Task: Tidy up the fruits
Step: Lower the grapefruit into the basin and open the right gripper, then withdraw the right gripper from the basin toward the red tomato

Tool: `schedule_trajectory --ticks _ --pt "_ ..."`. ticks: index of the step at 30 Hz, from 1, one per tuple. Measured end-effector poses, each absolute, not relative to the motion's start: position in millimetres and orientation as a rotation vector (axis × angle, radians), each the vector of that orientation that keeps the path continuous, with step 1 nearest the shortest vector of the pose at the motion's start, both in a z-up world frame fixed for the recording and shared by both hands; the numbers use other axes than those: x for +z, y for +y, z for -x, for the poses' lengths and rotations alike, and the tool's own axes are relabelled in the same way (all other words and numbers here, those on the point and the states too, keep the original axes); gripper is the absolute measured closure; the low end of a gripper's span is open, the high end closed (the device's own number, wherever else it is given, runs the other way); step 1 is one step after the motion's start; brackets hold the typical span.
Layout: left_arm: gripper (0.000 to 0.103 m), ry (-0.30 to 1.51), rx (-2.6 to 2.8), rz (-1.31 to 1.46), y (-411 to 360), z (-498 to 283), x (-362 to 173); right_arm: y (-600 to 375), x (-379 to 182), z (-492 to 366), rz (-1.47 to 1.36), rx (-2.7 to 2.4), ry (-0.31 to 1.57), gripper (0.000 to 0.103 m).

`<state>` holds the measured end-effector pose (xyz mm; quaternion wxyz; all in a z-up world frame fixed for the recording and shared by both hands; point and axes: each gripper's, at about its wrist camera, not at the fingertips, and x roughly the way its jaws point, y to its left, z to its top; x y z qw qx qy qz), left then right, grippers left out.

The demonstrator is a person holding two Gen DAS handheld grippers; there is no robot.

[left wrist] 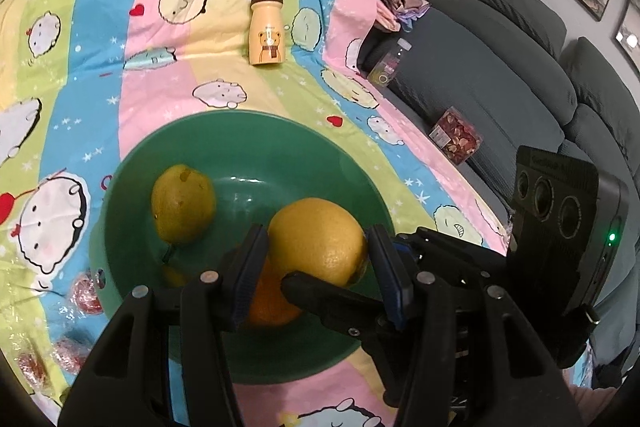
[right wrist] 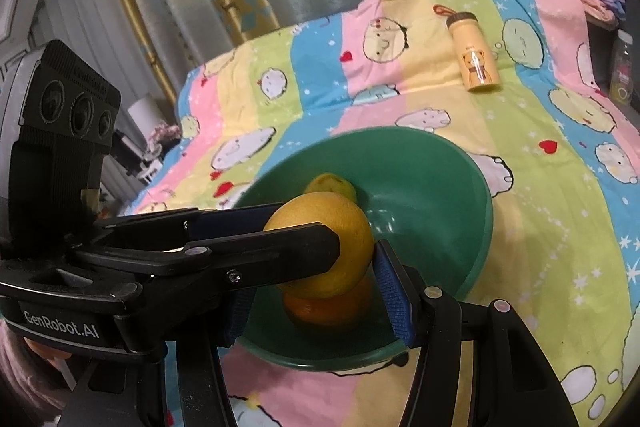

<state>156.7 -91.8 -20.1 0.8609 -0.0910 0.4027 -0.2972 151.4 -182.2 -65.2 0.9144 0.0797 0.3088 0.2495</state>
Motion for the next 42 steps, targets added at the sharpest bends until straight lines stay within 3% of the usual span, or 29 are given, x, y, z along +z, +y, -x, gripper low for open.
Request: schedule_trajectory --ticks 14,16,21,29,33,42 --pt "0.050 0.872 -0.568 0.184 -92 -168 -30 -162 -64 -166 -0.020 0.417 0.692 0.044" --pt "0.045 0.857 -0.547 0.156 -93 -166 -28 -161 -63 -165 -0.010 0.407 0.686 0.044" --pt "0.017 0.840 -0.485 0.133 -85 -164 -25 -166 -57 -158 -0.016 0.393 0.655 0.034" --pt "0.015 0.776 -0.414 0.116 -76 -150 -7 -167 -45 -144 0.001 0.359 0.592 0.030" --pt "0.003 0.720 -0.374 0.078 -73 -135 7 -172 -40 -134 -0.019 0.372 0.573 0.030" --pt "0.001 0.647 -0.316 0.030 -62 -96 34 -183 -30 -102 -0.117 0.420 0.543 0.030"
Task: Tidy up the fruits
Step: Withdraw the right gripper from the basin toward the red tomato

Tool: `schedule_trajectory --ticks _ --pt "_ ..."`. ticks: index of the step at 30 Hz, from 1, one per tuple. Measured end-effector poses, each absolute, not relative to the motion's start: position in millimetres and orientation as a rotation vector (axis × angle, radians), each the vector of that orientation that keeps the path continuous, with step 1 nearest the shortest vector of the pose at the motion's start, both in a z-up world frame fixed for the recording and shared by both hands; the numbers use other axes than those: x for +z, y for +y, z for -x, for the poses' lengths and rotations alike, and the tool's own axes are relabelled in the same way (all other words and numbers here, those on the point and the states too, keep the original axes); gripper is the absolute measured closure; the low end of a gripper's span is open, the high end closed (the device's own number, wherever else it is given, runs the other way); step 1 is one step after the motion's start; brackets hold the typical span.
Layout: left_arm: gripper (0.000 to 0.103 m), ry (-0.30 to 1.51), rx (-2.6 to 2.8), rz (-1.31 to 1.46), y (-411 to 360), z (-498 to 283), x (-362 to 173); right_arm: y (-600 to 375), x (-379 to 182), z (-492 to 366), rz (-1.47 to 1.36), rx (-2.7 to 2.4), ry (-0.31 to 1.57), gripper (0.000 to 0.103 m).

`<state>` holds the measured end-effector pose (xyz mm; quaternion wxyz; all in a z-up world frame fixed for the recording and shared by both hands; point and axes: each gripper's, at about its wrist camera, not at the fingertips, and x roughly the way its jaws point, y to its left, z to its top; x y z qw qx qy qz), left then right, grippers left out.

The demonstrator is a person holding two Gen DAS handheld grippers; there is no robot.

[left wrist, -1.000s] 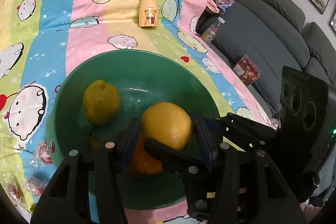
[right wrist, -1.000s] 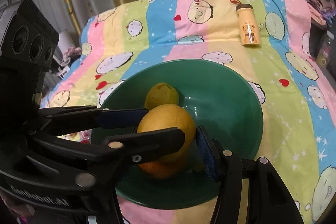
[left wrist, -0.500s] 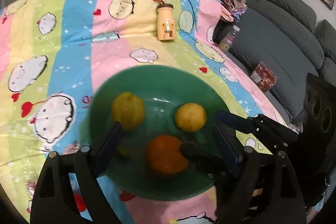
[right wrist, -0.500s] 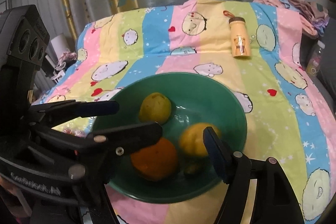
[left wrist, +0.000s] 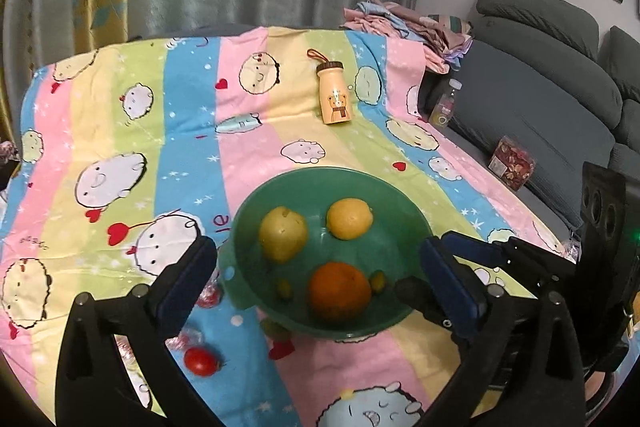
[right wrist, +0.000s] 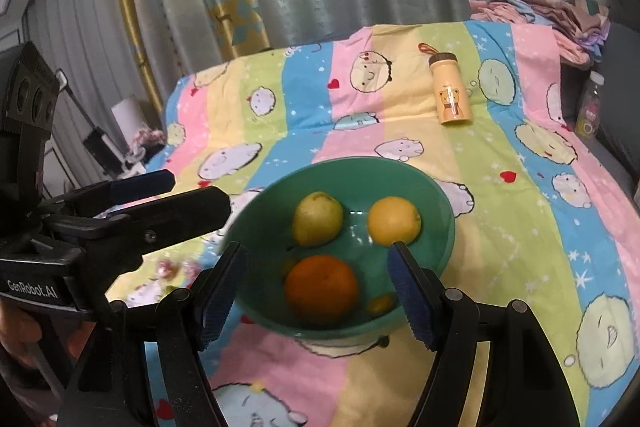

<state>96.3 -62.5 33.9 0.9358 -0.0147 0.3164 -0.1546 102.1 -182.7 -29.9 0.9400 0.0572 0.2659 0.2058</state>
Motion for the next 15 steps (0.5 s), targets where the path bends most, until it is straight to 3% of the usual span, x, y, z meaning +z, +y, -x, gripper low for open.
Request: schedule_trajectory --ticks 15 --pt "0.001 0.648 -0.251 0.028 -46 -53 43 -161 -16 -59 -0.082 0.486 0.529 0.029"
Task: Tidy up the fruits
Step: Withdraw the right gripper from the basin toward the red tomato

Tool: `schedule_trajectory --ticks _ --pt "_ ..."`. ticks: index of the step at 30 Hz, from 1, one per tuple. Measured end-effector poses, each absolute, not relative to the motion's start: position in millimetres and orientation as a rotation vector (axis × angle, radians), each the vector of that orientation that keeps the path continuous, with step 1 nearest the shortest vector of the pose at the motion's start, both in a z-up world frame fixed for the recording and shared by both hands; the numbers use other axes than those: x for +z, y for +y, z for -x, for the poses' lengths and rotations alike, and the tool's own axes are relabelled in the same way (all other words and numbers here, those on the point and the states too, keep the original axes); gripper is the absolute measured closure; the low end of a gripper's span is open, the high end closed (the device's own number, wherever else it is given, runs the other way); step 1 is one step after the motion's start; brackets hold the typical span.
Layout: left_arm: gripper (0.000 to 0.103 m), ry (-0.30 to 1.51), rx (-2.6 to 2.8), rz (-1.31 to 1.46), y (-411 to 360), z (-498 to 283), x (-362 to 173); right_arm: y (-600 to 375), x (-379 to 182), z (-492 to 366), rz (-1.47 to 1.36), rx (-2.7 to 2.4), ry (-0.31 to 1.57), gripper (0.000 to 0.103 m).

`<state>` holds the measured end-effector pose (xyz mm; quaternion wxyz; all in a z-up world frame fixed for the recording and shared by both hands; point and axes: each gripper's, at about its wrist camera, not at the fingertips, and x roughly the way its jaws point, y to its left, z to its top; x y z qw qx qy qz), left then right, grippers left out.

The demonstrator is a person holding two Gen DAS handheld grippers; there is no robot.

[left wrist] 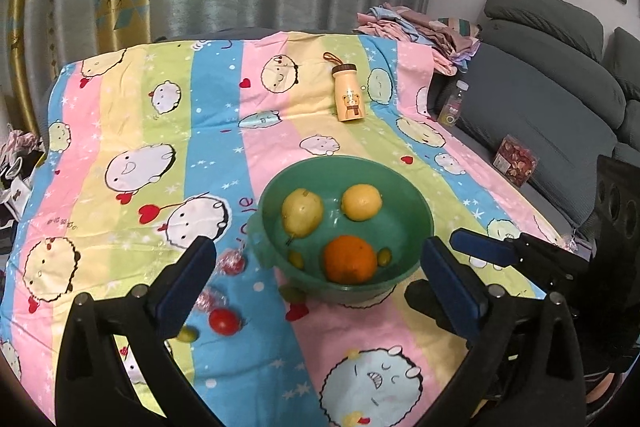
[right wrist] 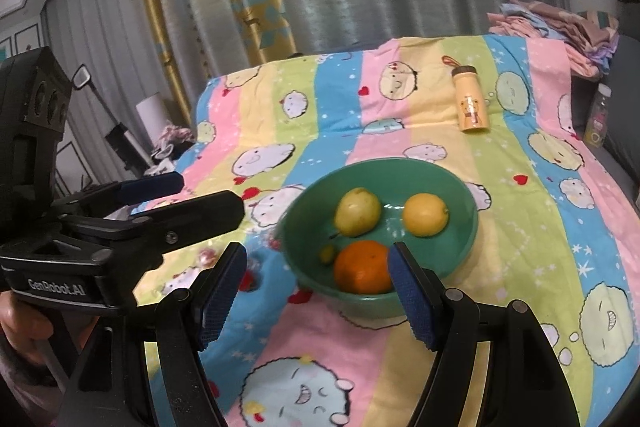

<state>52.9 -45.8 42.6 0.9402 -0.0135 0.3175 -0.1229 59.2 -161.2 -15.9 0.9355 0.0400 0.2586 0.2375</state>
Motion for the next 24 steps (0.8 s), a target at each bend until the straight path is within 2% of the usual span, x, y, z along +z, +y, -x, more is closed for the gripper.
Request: schedule_trajectory --ticks 11,24 --pt "0.001 0.690 -0.190 0.067 -11 -34 21 -133 -25 -43 -0.047 0.553 0.576 0.029" --pt "0.001 0.805 -0.056 0.181 73 -17 -44 -108 -57 -49 -0.020 0.596 0.679 0.029"
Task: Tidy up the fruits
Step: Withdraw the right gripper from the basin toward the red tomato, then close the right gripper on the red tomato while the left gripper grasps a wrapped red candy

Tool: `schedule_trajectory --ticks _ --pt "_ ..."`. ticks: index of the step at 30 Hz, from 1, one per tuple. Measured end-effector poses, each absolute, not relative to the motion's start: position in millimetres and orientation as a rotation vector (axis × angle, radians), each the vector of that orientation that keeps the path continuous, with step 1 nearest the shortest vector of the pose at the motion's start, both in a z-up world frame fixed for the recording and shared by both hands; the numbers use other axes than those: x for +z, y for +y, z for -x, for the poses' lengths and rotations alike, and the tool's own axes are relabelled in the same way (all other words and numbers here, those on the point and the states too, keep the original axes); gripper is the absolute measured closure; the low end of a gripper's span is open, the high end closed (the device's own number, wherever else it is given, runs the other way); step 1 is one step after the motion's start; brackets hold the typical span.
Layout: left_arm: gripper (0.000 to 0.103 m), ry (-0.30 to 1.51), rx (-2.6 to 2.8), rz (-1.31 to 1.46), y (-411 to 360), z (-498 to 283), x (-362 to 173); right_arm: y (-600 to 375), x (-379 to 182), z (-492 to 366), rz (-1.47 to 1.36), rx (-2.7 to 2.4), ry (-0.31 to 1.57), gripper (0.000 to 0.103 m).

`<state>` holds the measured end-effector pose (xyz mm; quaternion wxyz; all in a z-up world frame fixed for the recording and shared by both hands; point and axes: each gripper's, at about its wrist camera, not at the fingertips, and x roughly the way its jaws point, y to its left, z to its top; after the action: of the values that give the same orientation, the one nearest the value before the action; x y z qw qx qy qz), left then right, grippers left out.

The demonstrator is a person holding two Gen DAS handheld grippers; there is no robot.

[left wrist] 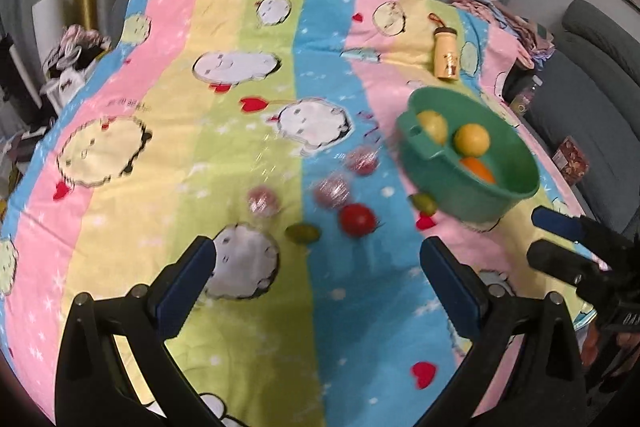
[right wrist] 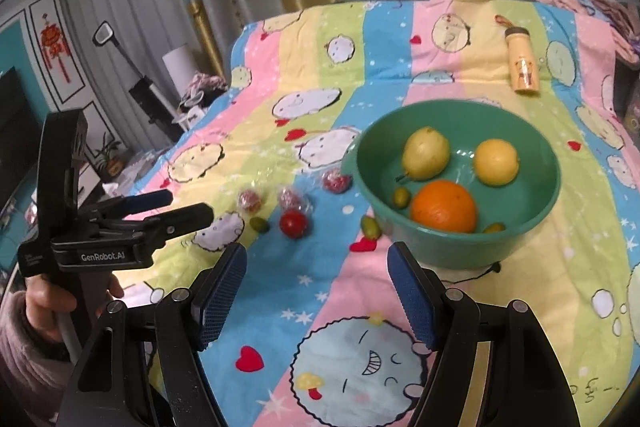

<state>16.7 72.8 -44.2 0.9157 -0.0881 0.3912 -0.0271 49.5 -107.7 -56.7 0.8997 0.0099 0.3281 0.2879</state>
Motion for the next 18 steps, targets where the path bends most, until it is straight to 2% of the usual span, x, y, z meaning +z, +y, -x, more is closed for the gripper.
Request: schedule_trajectory --ticks 13,18 --pt "0.002 0.833 -0.064 0.315 110 -21 -76 -64 -90 -71 0.048 0.673 0.774 0.030" --pt "0.006 0.842 -0.079 0.324 113 -31 -84 -52 -101 -80 0.066 0.688 0.798 0.030"
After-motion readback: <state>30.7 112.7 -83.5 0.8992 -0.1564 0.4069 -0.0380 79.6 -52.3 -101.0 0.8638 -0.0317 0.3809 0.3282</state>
